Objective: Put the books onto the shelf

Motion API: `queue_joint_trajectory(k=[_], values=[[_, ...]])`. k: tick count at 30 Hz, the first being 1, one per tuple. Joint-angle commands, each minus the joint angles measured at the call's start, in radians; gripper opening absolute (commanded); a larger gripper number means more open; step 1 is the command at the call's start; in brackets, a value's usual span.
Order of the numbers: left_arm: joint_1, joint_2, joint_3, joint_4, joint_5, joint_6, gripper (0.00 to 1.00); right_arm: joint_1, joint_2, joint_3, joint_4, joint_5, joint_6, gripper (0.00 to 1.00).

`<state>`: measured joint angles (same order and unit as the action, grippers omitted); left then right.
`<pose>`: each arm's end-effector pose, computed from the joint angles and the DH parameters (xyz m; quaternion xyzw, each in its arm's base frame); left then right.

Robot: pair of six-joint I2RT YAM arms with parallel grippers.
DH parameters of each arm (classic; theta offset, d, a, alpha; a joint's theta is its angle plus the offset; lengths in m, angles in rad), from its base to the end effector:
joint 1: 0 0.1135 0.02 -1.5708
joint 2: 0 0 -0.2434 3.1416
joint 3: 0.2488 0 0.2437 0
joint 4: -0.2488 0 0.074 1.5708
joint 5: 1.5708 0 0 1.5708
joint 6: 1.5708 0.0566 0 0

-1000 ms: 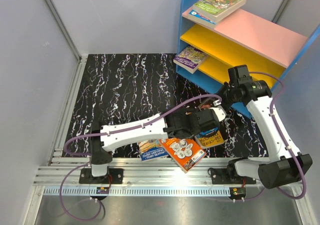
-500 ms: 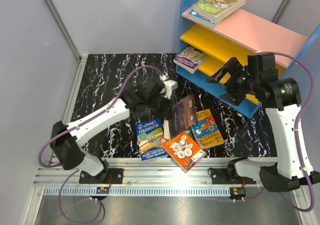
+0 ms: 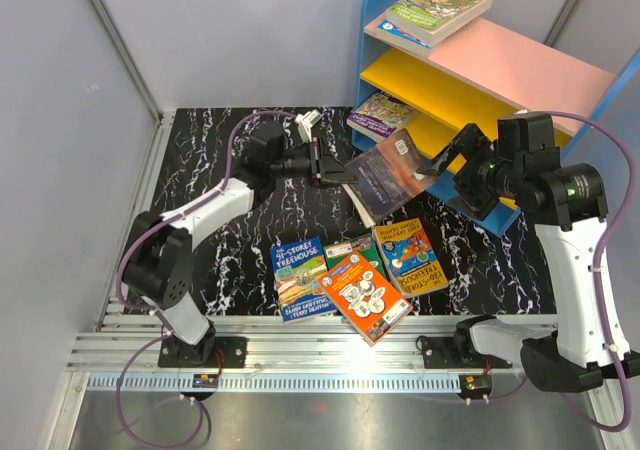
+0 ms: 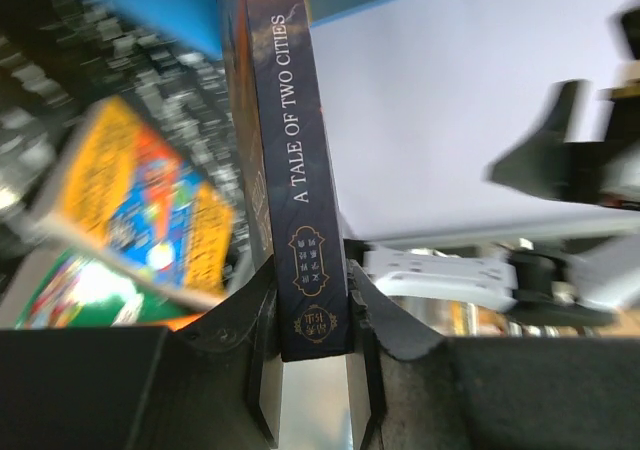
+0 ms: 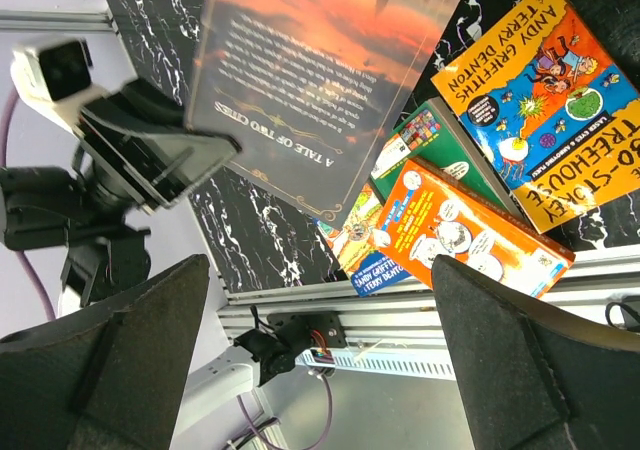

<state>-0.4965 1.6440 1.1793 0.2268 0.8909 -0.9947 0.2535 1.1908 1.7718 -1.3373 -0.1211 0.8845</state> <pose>0.3152 -0.2208 0.2782 0.0833 0.7531 -0.6273 0.1801 0.1812 0.0540 0.4300 0.2616 0.8787 0.2598 0.3031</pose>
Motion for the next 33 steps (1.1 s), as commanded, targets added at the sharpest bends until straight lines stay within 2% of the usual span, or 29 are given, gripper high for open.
queue_joint_trajectory(k=[1, 5, 10, 14, 18, 27, 33], values=[[0.003, 0.046, 0.15, 0.46, 0.191, -0.22, 0.0, 0.003, -0.013, 0.009, -0.017, 0.021, -0.019, 1.0], [0.004, 0.132, 0.207, 0.538, 0.164, -0.317, 0.0, 0.003, 0.004, 0.032, -0.025, 0.021, -0.027, 1.0], [0.004, 0.237, 0.282, 0.566, 0.154, -0.369, 0.0, 0.003, 0.018, 0.046, -0.026, 0.029, -0.039, 1.0], [0.003, 0.313, 0.38, 0.575, 0.203, -0.429, 0.0, 0.001, 0.041, 0.06, -0.02, 0.023, -0.047, 1.0], [0.003, 0.378, 0.388, 0.68, 0.267, -0.512, 0.0, -0.002, 0.062, 0.074, -0.016, 0.018, -0.056, 1.0], [0.004, 0.384, 0.367, 0.494, 0.266, -0.36, 0.0, -0.007, 0.087, 0.071, 0.006, -0.003, -0.061, 1.0], [0.01, 0.416, 0.408, 0.39, 0.194, -0.308, 0.0, -0.008, 0.089, 0.038, 0.026, -0.026, -0.05, 1.0]])
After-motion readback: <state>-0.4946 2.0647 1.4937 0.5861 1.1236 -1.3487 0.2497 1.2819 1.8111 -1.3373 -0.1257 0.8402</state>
